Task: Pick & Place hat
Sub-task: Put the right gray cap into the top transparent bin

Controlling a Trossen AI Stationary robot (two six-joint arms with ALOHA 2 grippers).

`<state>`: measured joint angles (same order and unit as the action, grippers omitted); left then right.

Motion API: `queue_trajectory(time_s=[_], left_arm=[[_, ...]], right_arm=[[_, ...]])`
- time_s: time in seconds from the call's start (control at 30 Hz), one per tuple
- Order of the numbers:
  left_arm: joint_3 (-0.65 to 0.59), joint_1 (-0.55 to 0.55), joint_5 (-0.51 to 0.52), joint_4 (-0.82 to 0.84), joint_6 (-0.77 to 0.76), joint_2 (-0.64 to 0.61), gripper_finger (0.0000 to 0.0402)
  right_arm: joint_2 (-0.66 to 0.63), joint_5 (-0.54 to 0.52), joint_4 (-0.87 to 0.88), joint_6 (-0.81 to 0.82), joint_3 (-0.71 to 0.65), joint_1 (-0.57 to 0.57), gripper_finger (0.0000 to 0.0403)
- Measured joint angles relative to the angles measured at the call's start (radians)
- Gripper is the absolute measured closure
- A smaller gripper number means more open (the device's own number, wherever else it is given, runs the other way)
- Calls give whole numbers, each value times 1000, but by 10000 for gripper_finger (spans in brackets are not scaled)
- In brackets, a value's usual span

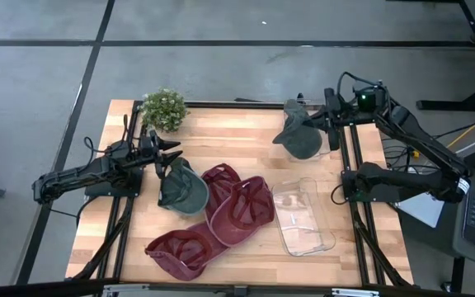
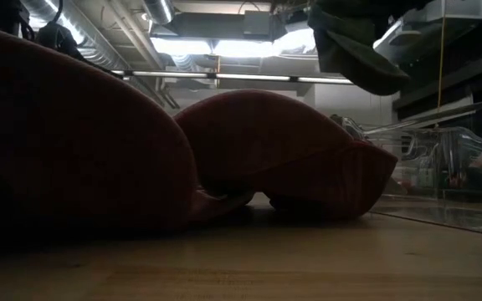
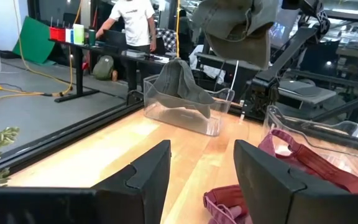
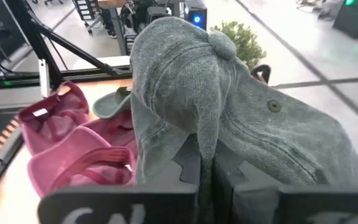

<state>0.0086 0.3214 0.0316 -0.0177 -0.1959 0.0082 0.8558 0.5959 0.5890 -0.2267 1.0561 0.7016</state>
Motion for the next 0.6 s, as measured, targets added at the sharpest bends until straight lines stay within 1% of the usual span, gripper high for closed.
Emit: queue_trajectory(time_s=[0.23, 0.43, 0.6], left_arm=[[0, 0, 1, 0, 0, 0, 227], [0, 0, 1, 0, 0, 0, 230], [0, 0, 1, 0, 0, 0, 227]], right_arm=[[-2, -2, 22, -69, 0, 22, 393], [0, -33, 22, -97, 0, 22, 393], [0, -82, 45, -67, 0, 22, 393]])
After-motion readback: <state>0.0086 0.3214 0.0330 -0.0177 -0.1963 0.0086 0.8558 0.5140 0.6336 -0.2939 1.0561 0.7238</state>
